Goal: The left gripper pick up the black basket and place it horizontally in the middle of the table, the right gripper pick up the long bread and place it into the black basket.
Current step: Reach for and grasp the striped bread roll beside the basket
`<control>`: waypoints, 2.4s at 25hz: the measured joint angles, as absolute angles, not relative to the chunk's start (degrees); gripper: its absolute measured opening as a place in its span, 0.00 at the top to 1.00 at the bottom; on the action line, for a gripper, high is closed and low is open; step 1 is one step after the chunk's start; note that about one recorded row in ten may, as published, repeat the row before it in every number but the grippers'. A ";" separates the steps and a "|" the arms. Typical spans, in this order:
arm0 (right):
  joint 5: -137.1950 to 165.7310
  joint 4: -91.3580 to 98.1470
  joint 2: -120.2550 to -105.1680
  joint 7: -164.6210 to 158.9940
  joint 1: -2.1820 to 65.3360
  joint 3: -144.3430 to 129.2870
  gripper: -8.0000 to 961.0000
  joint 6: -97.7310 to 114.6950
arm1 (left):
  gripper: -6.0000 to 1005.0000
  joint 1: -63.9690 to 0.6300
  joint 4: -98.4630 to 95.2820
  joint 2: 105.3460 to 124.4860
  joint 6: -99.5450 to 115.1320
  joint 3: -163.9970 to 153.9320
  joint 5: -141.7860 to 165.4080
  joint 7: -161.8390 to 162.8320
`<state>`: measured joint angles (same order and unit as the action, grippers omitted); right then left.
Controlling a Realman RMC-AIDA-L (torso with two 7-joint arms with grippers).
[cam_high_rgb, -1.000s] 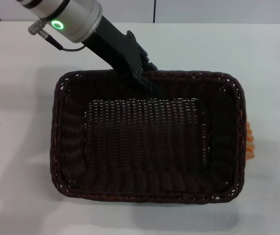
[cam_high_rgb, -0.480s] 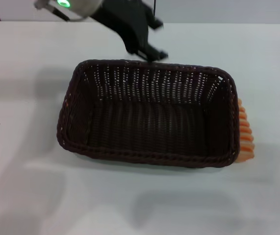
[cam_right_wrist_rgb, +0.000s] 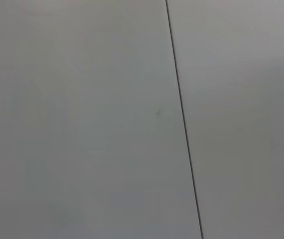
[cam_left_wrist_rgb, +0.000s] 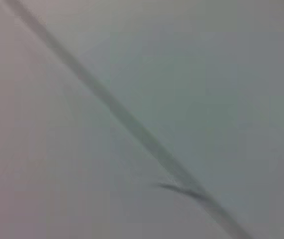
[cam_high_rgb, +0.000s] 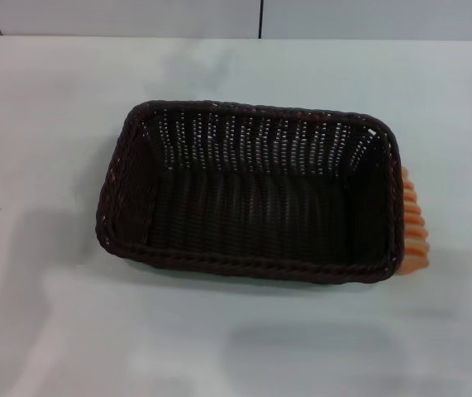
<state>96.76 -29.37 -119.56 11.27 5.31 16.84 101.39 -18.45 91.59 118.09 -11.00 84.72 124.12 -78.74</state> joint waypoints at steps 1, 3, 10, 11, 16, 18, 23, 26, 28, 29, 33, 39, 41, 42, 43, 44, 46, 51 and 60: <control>96.73 -29.25 -119.58 11.27 5.26 16.67 0.20 101.34 | 0.24 -16.39 91.35 118.01 -2.58 80.90 124.80 -78.88; 96.70 -28.88 -119.60 11.27 5.13 16.17 0.20 101.16 | 0.24 -13.29 89.35 117.98 15.04 74.15 128.35 -77.43; 96.70 -27.74 -119.61 11.40 4.58 13.97 0.20 99.08 | 0.21 -4.26 77.57 117.93 56.99 68.30 146.62 -44.23; 96.72 -27.48 -119.62 11.56 4.58 13.37 0.20 98.54 | 0.21 -3.49 75.64 117.89 58.43 69.06 148.96 -37.85; 96.72 -29.13 -119.62 15.58 4.38 11.15 0.20 94.52 | 0.21 -2.94 64.55 118.01 59.28 73.52 155.40 -15.53; 96.71 -30.36 -119.61 17.05 4.32 11.00 0.20 92.40 | 0.21 -3.35 62.19 118.05 59.35 73.61 155.57 -14.24; 96.71 -31.46 -119.60 17.39 5.59 10.67 0.20 86.32 | 0.21 -4.47 58.69 118.09 59.29 73.66 156.34 -14.62; 97.00 -32.01 -119.58 17.32 6.77 10.38 0.20 82.78 | 0.21 -5.48 56.29 118.13 59.21 73.70 156.44 -14.30; 97.04 -32.09 -119.56 17.31 7.74 9.80 0.20 81.02 | 0.21 -6.19 55.08 118.13 59.10 73.70 156.45 -14.40; 97.04 -32.13 -119.56 17.30 8.12 9.57 0.20 80.41 | 0.21 -6.31 54.90 118.13 59.07 73.70 156.45 -14.43; 97.03 -32.22 -119.57 17.19 9.47 9.05 0.20 78.07 | 0.21 -7.26 53.74 118.12 58.57 73.69 156.48 -14.65; 96.77 -32.23 -119.59 16.02 11.41 8.49 0.20 73.89 | 0.21 -8.57 52.42 117.94 58.37 73.52 156.67 -14.97; 96.70 -32.23 -119.59 15.93 12.14 8.56 0.20 72.16 | 0.21 -8.65 52.36 117.94 58.36 73.49 156.74 -15.20; 96.67 -32.23 -119.58 15.91 12.52 8.66 0.20 71.24 | 0.21 -8.72 52.29 117.94 58.35 73.45 156.78 -15.33; 96.64 -32.23 -119.58 15.88 12.84 8.76 0.20 70.45 | 0.21 -8.82 52.09 117.94 58.34 73.44 156.78 -15.42; 96.64 -32.23 -119.57 15.88 13.17 8.88 0.20 69.60 | 0.21 -8.92 51.93 117.94 58.34 73.44 156.79 -15.47; 96.64 -32.16 -119.58 15.87 13.81 8.94 0.20 68.14 | 0.21 -9.13 51.49 117.95 58.32 73.50 156.80 -15.53; 96.64 -31.64 -119.59 14.45 15.18 9.02 0.20 65.22 | 0.21 -9.32 51.02 117.95 58.30 73.64 156.80 -15.59; 96.65 -30.71 -119.55 12.93 16.08 9.62 0.20 62.38 | 0.21 -9.92 50.52 117.95 58.27 73.66 157.25 -15.65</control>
